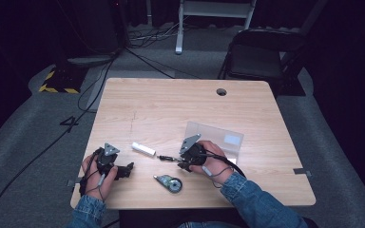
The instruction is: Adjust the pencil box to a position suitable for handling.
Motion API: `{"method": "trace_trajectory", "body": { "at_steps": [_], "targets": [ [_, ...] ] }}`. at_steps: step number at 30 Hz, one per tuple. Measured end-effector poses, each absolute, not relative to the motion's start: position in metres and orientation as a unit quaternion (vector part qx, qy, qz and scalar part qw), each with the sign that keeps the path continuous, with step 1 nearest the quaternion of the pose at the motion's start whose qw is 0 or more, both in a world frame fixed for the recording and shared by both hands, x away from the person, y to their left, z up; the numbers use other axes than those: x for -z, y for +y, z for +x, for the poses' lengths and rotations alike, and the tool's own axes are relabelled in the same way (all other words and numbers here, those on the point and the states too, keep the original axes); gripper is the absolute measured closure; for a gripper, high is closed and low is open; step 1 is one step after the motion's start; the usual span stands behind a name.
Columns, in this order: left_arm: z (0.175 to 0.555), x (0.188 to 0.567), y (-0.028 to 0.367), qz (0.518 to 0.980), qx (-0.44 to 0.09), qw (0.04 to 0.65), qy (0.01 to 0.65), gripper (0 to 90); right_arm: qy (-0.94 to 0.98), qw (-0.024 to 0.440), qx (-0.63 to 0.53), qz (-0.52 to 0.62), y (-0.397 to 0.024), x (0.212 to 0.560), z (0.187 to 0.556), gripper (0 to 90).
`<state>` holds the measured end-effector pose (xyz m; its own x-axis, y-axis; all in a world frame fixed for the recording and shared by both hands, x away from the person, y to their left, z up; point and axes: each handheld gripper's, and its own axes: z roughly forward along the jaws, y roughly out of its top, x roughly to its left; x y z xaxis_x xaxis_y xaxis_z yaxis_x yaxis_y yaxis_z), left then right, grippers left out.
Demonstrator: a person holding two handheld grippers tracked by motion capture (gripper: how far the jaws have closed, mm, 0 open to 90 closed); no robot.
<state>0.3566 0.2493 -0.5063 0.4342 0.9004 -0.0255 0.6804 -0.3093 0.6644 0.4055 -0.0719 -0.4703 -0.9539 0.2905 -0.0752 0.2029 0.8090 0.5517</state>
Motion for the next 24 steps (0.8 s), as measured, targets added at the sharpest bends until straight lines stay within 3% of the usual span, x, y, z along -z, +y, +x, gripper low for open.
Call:
{"method": "trace_trajectory", "body": {
  "at_steps": [9, 24],
  "targets": [
    [0.3566, 0.5063, 0.2494, 0.789, -0.179, 0.307, 0.501, 0.2, 0.951, 0.090, -0.267, 0.130, -0.0711, 0.4753, 0.4084, 62.0],
    [0.3566, 0.5063, 0.2494, 0.789, -0.179, 0.307, 0.501, 0.2, 0.949, 0.061, -0.262, 0.162, -0.0746, 0.4759, 0.4104, 79.7]
  ]
}}
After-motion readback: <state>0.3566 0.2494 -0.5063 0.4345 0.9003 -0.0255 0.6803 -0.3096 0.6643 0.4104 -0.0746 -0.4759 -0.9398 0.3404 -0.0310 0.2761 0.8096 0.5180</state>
